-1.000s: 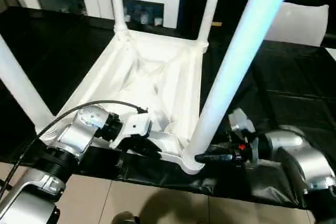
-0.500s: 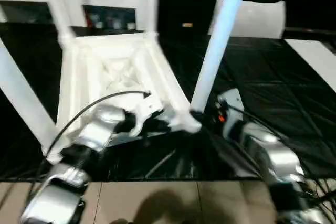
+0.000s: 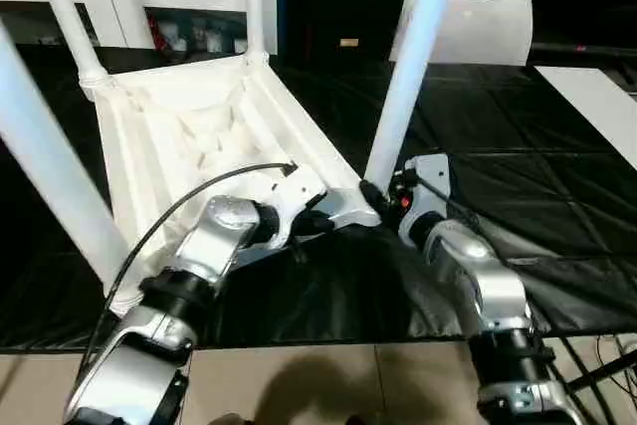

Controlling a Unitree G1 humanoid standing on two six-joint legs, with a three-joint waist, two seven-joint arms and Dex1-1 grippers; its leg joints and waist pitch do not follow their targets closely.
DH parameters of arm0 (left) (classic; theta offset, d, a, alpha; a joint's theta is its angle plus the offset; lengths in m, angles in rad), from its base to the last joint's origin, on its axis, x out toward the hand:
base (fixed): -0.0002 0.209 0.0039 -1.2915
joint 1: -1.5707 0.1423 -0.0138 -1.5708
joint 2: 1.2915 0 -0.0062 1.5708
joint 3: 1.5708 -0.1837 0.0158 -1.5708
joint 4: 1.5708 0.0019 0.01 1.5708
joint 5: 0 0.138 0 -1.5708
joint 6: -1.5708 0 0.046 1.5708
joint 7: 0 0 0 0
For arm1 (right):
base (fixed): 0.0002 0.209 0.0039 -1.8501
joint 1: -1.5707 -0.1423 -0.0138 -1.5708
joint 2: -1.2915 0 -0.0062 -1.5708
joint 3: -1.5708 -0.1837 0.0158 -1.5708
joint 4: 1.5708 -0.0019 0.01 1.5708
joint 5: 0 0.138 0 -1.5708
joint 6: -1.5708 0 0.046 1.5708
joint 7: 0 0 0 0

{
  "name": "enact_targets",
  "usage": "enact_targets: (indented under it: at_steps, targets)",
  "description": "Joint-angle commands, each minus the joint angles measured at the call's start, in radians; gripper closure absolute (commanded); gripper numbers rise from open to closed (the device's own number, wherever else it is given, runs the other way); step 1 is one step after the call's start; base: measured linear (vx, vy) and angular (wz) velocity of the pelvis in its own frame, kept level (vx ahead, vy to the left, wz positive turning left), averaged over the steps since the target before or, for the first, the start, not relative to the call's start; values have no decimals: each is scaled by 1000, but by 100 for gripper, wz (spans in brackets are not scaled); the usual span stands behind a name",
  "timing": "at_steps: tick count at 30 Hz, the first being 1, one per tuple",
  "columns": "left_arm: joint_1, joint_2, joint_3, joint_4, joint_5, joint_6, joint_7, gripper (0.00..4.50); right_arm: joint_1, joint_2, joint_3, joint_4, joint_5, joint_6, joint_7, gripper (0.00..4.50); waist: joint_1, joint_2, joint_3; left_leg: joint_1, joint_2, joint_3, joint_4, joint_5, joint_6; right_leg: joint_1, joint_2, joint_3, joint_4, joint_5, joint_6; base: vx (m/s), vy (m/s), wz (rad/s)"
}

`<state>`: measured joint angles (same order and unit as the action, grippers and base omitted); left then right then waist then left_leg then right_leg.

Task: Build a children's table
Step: Rotate leg to tighten

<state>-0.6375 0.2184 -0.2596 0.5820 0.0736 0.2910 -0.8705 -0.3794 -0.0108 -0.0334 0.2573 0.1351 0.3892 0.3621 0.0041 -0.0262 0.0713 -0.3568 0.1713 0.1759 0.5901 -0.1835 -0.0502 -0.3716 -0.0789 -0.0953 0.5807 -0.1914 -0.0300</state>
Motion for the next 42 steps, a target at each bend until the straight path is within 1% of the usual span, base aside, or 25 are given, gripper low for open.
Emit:
enact_targets:
  at_steps: [1, 5, 6, 7, 8, 9, 10, 12, 13, 14, 17, 18, 20, 21, 25, 27, 28, 29, 31, 32, 33, 35, 36, 40, 42]
  targets:
    - [-19, -16, -3, -72, -29, -74, -15, 450, 26, 19, 97, 4, 34, 14, 95, 154, 8, -1, -59, 10, 65, -33, -85, -320, 10, 20, -99, 65, -93, -456, -118, 0, 0, 0]
    - [15, 43, -13, -89, -39, -113, -107, 450, 66, -54, 88, -59, 71, -15, 214, 116, 11, -1, -68, 3, 71, -29, -85, -249, 29, 27, -92, 66, -77, -341, -143, 0, 0, 0]
    - [32, 76, -22, -96, -42, -146, -154, 450, 85, -100, 88, -94, 91, -18, 280, 108, 15, 0, -73, 0, 71, -27, -81, -215, 37, 31, -91, 68, -67, -271, -159, 0, 0, 0]
    - [38, 89, -26, -100, -42, -162, -171, 450, 92, -118, 89, -105, 94, -21, 305, 103, 16, 0, -77, -2, 72, -23, -76, -167, 58, 32, -88, 69, -55, -175, -181, 60, -20, 1]
    - [38, 90, -27, -101, -42, -163, -173, 450, 92, -119, 89, -105, 94, -22, 306, 95, 18, 0, -77, -4, 70, -22, -74, -147, 68, 32, -87, 69, -52, -140, -192, 55, -23, 1]
    - [44, 102, -30, -102, -44, -173, -192, 450, 98, -139, 94, -112, 93, -29, 333, 84, 21, -3, -81, -7, 65, -19, -68, -109, 84, 35, -87, 68, -43, -81, -212, 55, -23, 1]
    - [50, 114, -32, -105, -46, -177, -212, 450, 105, -164, 100, -121, 95, -34, 369, 72, 25, -3, -82, -8, 64, -17, -65, -85, 97, 35, -88, 69, -37, -46, -228, 0, 0, 0]
    - [66, 147, -38, -113, -62, -204, -281, 450, 119, -235, 115, -133, 94, -58, 462, 63, 31, -5, -83, -8, 65, -15, -62, -70, 108, 37, -86, 67, -34, -30, -234, 0, 0, 0]
    - [71, 157, -39, -117, -70, -212, -306, 450, 123, -259, 119, -136, 95, -65, 493, 58, 36, -2, -82, -7, 68, -16, -62, -75, 114, 36, -86, 67, -33, -31, -236, 0, 0, 0]
    - [79, 176, -40, -124, -86, -226, -352, 450, 122, -296, 118, -134, 99, -76, 535, 51, 35, -4, -80, -7, 68, -15, -63, -83, 116, 34, -85, 66, -34, -39, -239, 0, 0, 0]
    - [90, 213, -47, -139, -108, -239, -436, 450, 112, -353, 113, -132, 123, -82, 617, 26, 37, -3, -76, -4, 70, -14, -65, -133, 98, 31, -85, 66, -41, -122, -233, 0, 0, 0]
    - [92, 227, -53, -139, -111, -249, -462, 450, 106, -368, 108, -130, 131, -82, 645, 13, 39, -4, -74, 1, 71, -13, -66, -150, 89, 26, -85, 67, -45, -152, -228, 0, 0, 0]
    - [93, 237, -58, -138, -112, -256, -478, 450, 101, -377, 104, -129, 136, -82, 662, 7, 46, -4, -73, 1, 71, -14, -66, -160, 77, 26, -86, 67, -47, -188, -217, 0, 0, 0]
    - [91, 260, -70, -131, -111, -271, -520, 450, 87, -403, 105, -127, 149, -81, 707, 2, 50, -4, -73, 2, 72, -14, -67, -168, 70, 26, -87, 67, -49, -208, -211, 0, 0, 0]
    - [90, 286, -88, -127, -106, -296, -574, 450, 72, -451, 139, -127, 163, -104, 803, 2, 57, -9, -72, 2, 72, -13, -67, -178, 57, 25, -87, 67, -49, -230, -196, 0, 0, 0]
    - [89, 293, -96, -131, -108, -306, -606, 450, 62, -472, 165, -123, 170, -106, 870, 2, 58, -14, -74, 1, 71, -14, -66, -172, 59, 27, -88, 67, -47, -226, -195, 0, 0, 0]
    - [89, 295, -101, -136, -111, -309, -623, 450, 57, -479, 177, -119, 171, -104, 899, 2, 59, -13, -74, 0, 72, -14, -65, -165, 62, 27, -88, 67, -47, -223, -196, 0, 0, 0]
    - [90, 297, -105, -141, -113, -309, -635, 450, 52, -483, 187, -113, 169, -105, 919, 32, 60, -13, -76, 0, 71, -14, -64, -160, 64, 27, -87, 66, -45, -216, -198, 0, 0, 0]
    - [90, 298, -109, -144, -113, -312, -641, 450, 47, -483, 196, -105, 167, -110, 936, 32, 63, -13, -78, 0, 73, -13, -63, -144, 70, 26, -86, 65, -40, -184, -210, 0, 0, 0]
    - [90, 299, -110, -145, -113, -314, -644, 450, 45, -483, 198, -102, 167, -113, 940, 58, 64, -13, -78, 1, 73, -13, -63, -140, 70, 26, -85, 65, -39, -177, -213, 0, 0, 0]
    - [89, 301, -122, -149, -111, -324, -659, 450, 29, -476, 212, -79, 167, -121, 965, 69, 66, -13, -79, 1, 73, -13, -62, -143, 71, 25, -86, 64, -38, -174, -220, 0, 0, 0]
    - [86, 303, -134, -149, -107, -332, -672, 450, 8, -468, 229, -54, 168, -118, 990, 69, 69, -12, -78, 2, 73, -12, -62, -146, 67, 25, -85, 64, -39, -185, -221, 0, 0, 0]
    - [86, 304, -137, -149, -106, -335, -676, 450, 2, -466, 236, -45, 167, -120, 999, 89, 71, -12, -78, 2, 73, -11, -61, -151, 63, 24, -85, 64, -40, -195, -219, 0, 0, 0]
    - [85, 301, -138, -149, -102, -339, -680, 450, -11, -458, 251, -27, 165, -128, 1016, 116, 83, -14, -77, 4, 74, -12, -62, -166, 48, 23, -86, 66, -42, -228, -204, 0, 0, 0]
    - [84, 301, -139, -148, -101, -340, -684, 450, -17, -455, 263, -17, 166, -131, 1041, 140, 81, -15, -76, 3, 73, -13, -63, -183, 41, 23, -86, 64, -43, -253, -200, 0, 0, 0]
